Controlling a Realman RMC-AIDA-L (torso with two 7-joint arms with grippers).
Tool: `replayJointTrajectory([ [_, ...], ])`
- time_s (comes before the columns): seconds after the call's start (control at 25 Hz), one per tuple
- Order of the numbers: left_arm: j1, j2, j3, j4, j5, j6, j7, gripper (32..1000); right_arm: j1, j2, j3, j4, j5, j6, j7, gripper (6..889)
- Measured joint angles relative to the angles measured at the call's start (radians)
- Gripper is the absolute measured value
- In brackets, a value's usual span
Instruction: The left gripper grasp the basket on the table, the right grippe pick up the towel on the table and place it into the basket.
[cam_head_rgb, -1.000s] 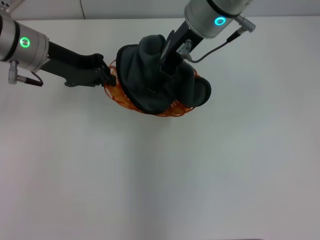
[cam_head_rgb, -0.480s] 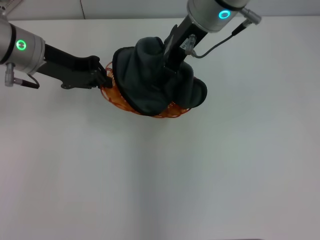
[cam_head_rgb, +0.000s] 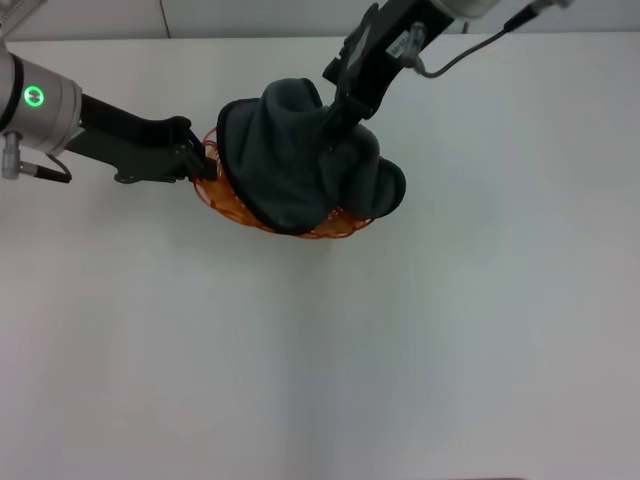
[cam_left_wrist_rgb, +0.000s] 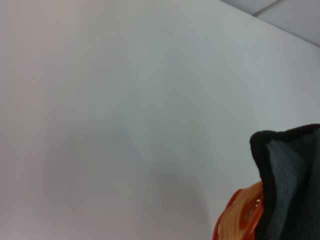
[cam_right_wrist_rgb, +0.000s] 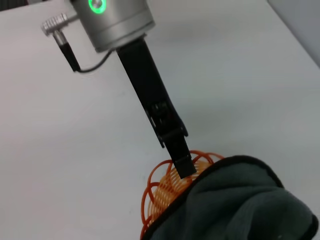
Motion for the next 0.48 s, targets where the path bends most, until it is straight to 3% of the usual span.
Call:
replayJointTrajectory([
  [0.32, 0.003, 0.0000, -0.002, 0.000, 0.000, 0.000, 0.002, 81, -0.013, -0.002, 0.116, -0.111, 0.000, -0.127, 0.026, 854],
  [0.48, 0.005, 0.0000, -0.002, 0.000, 0.000, 0.000, 0.002, 82, -0.023, -0.004, 0.139, -0.125, -0.002, -0.144, 0.028, 853],
])
